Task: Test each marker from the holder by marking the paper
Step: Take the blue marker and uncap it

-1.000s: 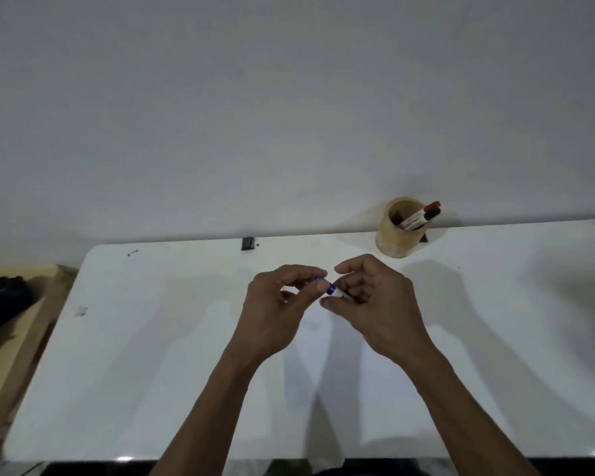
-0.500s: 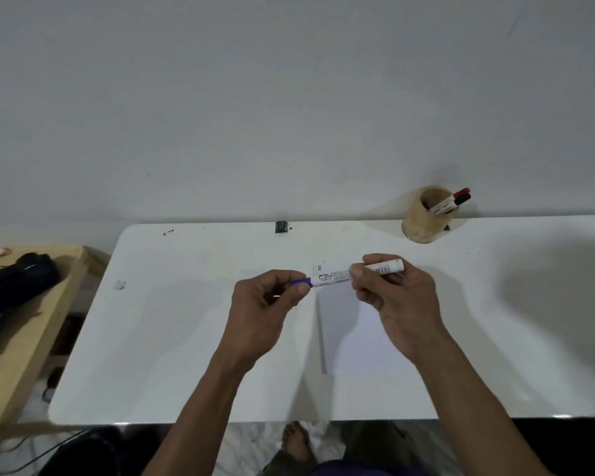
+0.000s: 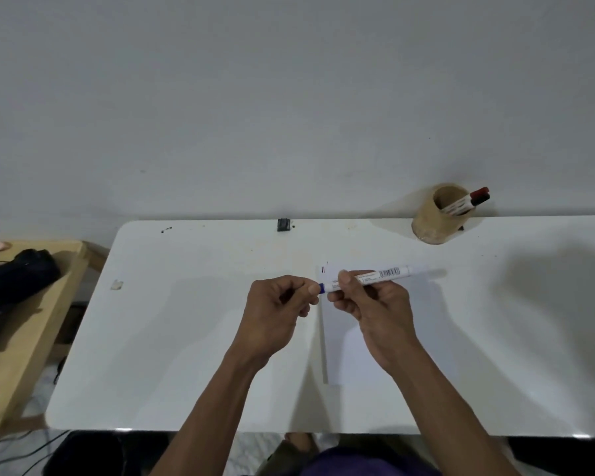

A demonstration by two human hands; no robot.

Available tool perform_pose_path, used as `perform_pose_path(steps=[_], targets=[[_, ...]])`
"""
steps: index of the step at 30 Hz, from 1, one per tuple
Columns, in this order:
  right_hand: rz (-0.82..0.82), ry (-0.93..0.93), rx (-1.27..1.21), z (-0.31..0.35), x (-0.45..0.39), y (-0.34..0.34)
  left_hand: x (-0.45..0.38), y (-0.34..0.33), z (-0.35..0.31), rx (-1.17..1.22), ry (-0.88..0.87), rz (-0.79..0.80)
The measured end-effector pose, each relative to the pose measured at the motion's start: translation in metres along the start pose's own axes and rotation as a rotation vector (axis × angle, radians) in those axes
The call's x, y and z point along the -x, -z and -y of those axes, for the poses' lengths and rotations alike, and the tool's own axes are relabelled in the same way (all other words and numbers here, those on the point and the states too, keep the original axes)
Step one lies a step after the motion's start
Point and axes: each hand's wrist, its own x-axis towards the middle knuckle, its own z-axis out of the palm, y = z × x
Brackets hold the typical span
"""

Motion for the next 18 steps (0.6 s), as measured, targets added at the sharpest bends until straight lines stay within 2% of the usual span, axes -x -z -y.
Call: perform_pose_path(steps=[4,9,12,18], targets=[[-0.067,0.023,-0.117,0.006,-0.021,0.016,-0.022,0.003,0.003,0.066,0.084,-0.074],[-0.106,0.053,0.003,0.013,-0.046,0.046,-0.059,0.01,0.019,-0.441,0.047,-0.223],[-0.105,0.05,0.065,0.006,-0.053,0.05,-0.085,0.004,0.034,-0.614,0.059,-0.268],[-0.123,0.026,0.125,-0.005,-0.059,0.052,-0.109,0.001,0.057,-0.791,0.065,-0.233]])
